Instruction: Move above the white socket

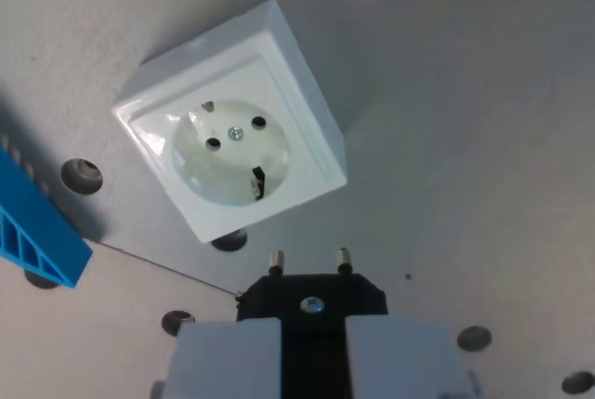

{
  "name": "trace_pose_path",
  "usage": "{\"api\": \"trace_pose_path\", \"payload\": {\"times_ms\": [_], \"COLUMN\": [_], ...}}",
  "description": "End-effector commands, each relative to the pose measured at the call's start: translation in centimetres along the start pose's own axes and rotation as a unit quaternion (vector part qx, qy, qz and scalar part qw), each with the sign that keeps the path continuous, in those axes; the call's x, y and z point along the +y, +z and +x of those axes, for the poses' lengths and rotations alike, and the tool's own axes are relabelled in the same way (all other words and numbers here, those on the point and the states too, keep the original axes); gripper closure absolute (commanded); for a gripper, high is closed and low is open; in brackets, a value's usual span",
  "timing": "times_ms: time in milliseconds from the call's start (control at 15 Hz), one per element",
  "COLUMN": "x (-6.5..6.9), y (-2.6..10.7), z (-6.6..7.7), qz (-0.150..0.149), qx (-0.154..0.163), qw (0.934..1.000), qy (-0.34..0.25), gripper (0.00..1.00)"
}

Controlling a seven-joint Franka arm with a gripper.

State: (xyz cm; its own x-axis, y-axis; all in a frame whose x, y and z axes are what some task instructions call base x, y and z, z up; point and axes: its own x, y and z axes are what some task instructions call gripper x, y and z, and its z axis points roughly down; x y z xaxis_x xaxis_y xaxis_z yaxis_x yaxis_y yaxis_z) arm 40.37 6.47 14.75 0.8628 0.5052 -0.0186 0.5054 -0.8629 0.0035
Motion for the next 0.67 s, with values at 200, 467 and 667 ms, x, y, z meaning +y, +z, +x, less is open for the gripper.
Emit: {"api": "trace_pose_path", "payload": {"times_ms": [200,467,667], "x": [-0.9,-1.4,-1.8], "y": [2.0,2.9,3.4], "z": [0.1,0.3,0.4], "qz": [-0.041,-0.042,-0.041], "qx": [0.043,0.043,0.043], "qw": [0.9878,0.985,0.9841], "qy": [-0.144,-0.162,-0.167], "gripper": [1.0,1.0,1.0]}}
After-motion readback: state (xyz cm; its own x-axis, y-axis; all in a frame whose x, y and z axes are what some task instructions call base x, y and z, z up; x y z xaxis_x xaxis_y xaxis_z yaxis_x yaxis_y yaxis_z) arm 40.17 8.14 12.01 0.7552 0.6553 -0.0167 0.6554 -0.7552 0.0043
